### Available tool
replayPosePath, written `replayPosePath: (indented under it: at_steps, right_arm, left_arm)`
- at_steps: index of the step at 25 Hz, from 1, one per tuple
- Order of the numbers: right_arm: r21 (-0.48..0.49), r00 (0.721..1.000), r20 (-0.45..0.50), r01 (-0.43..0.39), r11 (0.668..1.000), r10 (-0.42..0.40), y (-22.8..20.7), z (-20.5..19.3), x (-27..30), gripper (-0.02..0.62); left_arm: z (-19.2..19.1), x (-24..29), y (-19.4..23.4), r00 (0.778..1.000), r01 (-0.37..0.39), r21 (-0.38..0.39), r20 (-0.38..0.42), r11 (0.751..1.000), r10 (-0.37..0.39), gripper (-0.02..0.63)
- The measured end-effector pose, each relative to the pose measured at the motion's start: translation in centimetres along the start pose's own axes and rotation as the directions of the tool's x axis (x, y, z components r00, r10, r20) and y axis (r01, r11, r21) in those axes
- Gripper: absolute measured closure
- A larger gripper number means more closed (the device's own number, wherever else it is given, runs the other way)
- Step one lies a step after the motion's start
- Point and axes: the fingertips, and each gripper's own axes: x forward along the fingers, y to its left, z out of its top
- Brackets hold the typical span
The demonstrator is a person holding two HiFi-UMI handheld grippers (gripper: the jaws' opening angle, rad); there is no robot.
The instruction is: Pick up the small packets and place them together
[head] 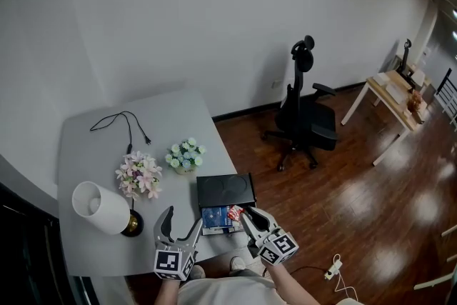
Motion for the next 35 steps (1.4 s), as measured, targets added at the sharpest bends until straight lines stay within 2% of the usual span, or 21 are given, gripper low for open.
replayPosePath:
  at_steps: [3, 4, 5, 7, 10, 13, 16, 18, 24, 27, 31, 35]
  right_arm:
    - [-0.095, 0.997, 0.068, 0.043, 0.995, -0.037, -0.9, 4.0, 0.6, 0.476]
    - [-0.132, 0.995, 0.080, 0.069, 0.989, -0.058, -1.3, 4.9, 0.7, 0.441]
    - [-0.162, 0.992, 0.095, 0.099, 0.982, -0.085, -1.7, 5.8, 0.7, 0.306]
    - [-0.202, 0.982, 0.126, 0.163, 0.966, -0.139, -2.6, 7.3, 0.6, 0.169]
    - [-0.237, 0.974, 0.143, 0.207, 0.949, -0.177, -3.5, 8.4, 0.3, 0.166]
    - [-0.249, 0.972, 0.142, 0.216, 0.944, -0.185, -3.8, 8.5, 0.3, 0.167]
    - [-0.244, 0.974, 0.134, 0.211, 0.946, -0.183, -3.9, 8.1, 0.3, 0.167]
    - [-0.245, 0.974, 0.131, 0.211, 0.946, -0.183, -4.0, 7.9, 0.2, 0.167]
    - [-0.243, 0.973, 0.123, 0.222, 0.944, -0.197, -4.8, 7.9, -0.3, 0.169]
    - [-0.237, 0.978, 0.101, 0.201, 0.951, -0.182, -5.1, 7.4, -0.3, 0.179]
    - [-0.222, 0.992, -0.010, 0.122, 0.967, -0.128, -4.9, 4.9, -0.2, 0.206]
    - [-0.211, 0.989, -0.117, 0.069, 0.975, -0.095, -4.7, 1.8, -0.3, 0.206]
  left_arm:
    - [0.6, 0.2, 0.3, 1.000, -0.009, 0.003, 0.017, 1.000, 0.009, 0.262]
    - [0.8, 0.2, 0.4, 1.000, -0.013, 0.006, 0.021, 1.000, 0.013, 0.262]
    - [1.1, 0.2, 0.5, 1.000, -0.017, 0.010, 0.025, 1.000, 0.016, 0.262]
    - [1.6, 0.2, 0.6, 0.999, -0.019, 0.023, 0.033, 1.000, 0.018, 0.262]
    - [2.1, 0.3, 0.8, 0.998, -0.036, 0.056, 0.048, 0.998, 0.033, 0.258]
    - [2.5, 0.2, 1.3, 0.995, -0.072, 0.048, 0.076, 0.996, 0.068, 0.229]
    - [3.9, 0.2, 0.6, 0.991, -0.039, 0.050, 0.132, 0.998, 0.032, 0.221]
    - [4.3, 0.4, 0.3, 0.989, -0.022, 0.039, 0.144, 0.999, 0.016, 0.243]
    - [2.2, 2.3, 0.1, 0.997, -0.033, 0.082, 0.066, 0.996, 0.028, 0.249]
    - [0.5, 3.1, -0.6, 1.000, -0.011, 0.086, 0.023, 0.996, 0.009, 0.247]
    - [-1.7, 3.6, -1.2, 1.000, 0.008, 0.068, -0.022, 0.998, -0.006, 0.247]
    - [-3.4, 4.2, -1.8, 0.997, 0.033, 0.098, -0.073, 0.995, -0.026, 0.247]
